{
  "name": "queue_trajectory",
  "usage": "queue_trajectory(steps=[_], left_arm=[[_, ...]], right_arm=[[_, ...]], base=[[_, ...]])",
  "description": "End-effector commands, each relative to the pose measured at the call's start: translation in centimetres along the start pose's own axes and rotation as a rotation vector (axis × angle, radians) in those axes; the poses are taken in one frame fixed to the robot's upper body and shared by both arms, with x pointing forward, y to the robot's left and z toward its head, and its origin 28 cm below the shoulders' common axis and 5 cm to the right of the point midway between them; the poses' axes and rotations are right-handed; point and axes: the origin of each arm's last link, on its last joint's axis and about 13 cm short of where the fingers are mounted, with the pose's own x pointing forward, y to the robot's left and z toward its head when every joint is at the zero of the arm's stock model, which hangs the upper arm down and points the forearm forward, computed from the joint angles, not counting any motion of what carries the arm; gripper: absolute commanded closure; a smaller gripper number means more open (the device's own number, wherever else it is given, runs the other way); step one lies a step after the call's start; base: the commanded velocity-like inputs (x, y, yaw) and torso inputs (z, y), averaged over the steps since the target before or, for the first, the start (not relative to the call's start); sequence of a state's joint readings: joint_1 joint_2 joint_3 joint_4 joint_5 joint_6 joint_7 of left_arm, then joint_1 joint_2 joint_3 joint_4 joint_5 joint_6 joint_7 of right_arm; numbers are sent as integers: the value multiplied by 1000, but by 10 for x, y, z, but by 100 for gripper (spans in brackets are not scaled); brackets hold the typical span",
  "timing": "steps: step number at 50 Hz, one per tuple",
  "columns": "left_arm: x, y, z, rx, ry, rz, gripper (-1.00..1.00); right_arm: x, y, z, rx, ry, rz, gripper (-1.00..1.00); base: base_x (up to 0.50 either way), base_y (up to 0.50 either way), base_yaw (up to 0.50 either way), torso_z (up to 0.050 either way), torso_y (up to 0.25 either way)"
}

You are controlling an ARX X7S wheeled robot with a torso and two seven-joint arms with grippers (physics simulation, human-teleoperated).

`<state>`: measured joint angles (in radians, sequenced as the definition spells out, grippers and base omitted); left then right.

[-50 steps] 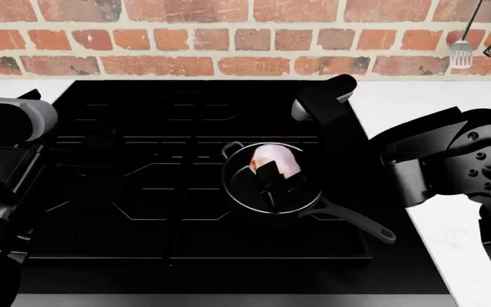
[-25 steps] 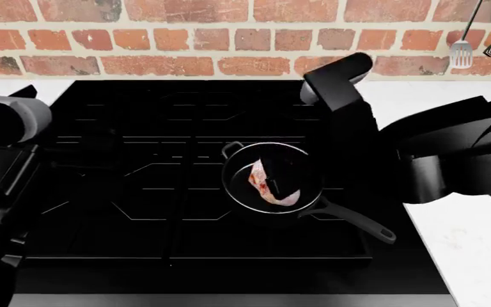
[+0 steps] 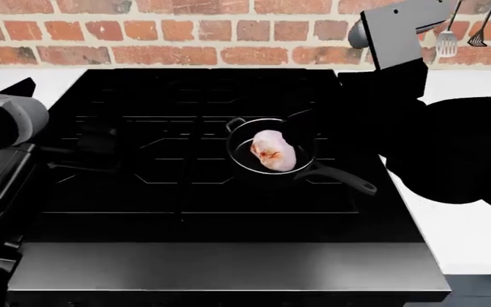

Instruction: Frozen meat rests on a plate on the counter. Retrieve the meat and place it in a pot on a burner. Then turn the burner on.

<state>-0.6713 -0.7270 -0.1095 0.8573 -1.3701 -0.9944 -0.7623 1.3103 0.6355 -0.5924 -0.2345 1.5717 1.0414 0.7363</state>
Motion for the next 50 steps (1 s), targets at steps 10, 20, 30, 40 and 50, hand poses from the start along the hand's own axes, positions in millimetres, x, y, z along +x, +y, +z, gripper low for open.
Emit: queue_trajectory(steps=[10, 20, 30, 40, 50], left_arm=[[-2, -2, 1, 10, -1, -5, -100], [-3, -2, 1, 12, -2, -6, -100], [-3, -2, 1, 11, 1, -3, -100], [-3, -2, -1, 10, -1, -8, -100], [-3, -3, -1, 15, -46, -13, -100]], right_arm=[[-3, 0, 3, 5, -53, -38, -100], [-5, 0, 4, 12, -68, -29, -100], [-4, 0, 4, 16, -60, -32, -100], [-4, 0, 3, 14, -58, -35, -100], [-5, -2, 0, 24, -77, -46, -100]], base=[[-500, 31, 0, 1, 0], [-150, 9, 0, 0, 0], [-284, 13, 0, 0, 0], [-500, 13, 0, 0, 0], [-198, 3, 0, 0, 0]])
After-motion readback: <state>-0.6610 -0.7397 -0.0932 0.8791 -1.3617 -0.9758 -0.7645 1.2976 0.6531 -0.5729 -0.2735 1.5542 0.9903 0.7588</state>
